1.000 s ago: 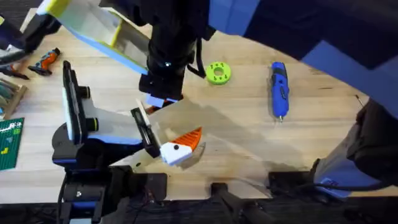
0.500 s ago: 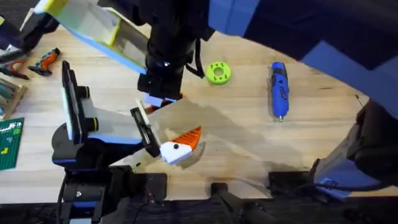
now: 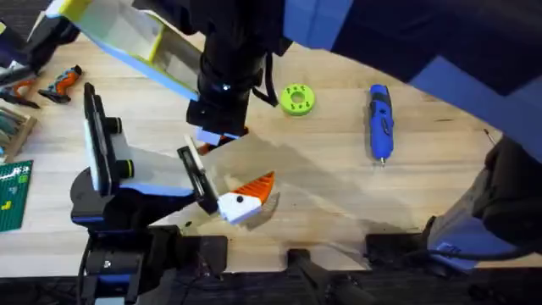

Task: Pick up the gripper from the table and insert it into the empty holder that is missing its gripper. Then pick up a screw, insert it into the mounting hole, and use the screwdriver to tighten it. Finally, clean up the table by picking up the vegetable and placing it into the bucket.

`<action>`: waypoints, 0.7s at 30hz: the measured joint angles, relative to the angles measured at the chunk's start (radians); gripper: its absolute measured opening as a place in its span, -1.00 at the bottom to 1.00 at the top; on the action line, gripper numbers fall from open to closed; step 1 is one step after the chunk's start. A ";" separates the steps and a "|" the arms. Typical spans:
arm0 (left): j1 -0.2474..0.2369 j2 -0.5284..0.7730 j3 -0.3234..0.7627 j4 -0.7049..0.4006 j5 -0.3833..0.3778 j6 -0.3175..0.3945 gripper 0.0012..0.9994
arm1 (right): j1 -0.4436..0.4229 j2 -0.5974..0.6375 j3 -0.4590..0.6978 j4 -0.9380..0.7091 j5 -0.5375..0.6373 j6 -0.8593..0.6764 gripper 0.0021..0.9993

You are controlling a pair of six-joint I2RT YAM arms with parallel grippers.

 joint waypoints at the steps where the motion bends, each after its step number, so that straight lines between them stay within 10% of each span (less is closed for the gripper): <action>1: 0.000 0.000 0.000 0.000 0.000 0.000 0.97 | 0.001 0.000 0.000 0.000 0.001 0.000 -0.99; 21: 0.000 0.000 0.000 0.000 -0.003 0.000 0.97 | 0.002 0.000 0.000 0.010 0.001 0.001 -0.99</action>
